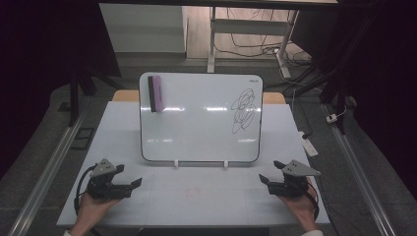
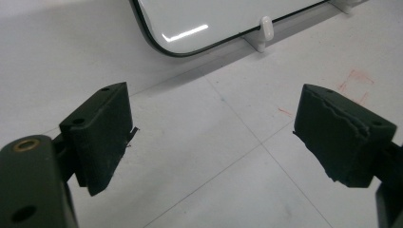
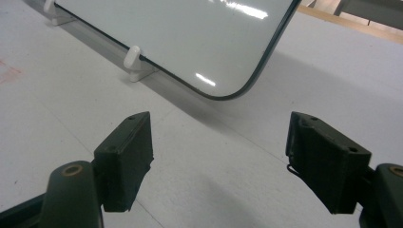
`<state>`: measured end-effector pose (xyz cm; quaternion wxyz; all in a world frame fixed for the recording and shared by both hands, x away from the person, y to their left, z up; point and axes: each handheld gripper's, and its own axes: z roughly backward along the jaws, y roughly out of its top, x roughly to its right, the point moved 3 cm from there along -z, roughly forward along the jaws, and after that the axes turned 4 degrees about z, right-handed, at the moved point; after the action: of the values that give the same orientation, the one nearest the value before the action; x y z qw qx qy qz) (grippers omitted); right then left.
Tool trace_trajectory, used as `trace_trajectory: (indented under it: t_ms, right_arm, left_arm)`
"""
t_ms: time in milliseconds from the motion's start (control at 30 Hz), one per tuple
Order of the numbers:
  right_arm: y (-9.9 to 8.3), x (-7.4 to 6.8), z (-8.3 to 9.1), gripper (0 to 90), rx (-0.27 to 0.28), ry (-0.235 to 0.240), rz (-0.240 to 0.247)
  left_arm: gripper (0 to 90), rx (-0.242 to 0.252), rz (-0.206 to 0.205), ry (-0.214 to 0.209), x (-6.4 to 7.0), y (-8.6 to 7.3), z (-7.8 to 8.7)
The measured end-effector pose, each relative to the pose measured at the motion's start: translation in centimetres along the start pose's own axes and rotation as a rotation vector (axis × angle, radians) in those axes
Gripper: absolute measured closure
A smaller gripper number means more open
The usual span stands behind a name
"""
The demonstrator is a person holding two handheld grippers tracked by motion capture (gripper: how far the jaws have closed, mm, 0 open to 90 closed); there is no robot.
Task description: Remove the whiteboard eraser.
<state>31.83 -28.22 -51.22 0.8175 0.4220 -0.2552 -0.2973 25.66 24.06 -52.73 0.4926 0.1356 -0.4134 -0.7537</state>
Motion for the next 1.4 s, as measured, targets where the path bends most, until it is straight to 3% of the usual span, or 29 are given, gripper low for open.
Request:
trace_trajectory:
  t_ms: [533,1167,1400]
  right_arm:
    - [-0.3,-0.3,-0.1,23.8,-0.009,-0.007,0.003]
    - [-0.3,-0.3,-0.3,24.9,-0.022,-0.029,0.004]
    - [-0.3,-0.4,-0.3,25.1,-0.023,-0.029,0.005]
  left_arm:
    - [14.5,-0.003,0.017,-0.012,-0.1,0.5,0.2]
    - [14.6,0.035,0.02,-0.041,1.1,5.3,0.7]
    - [14.7,0.062,0.025,-0.047,1.3,8.0,0.8]
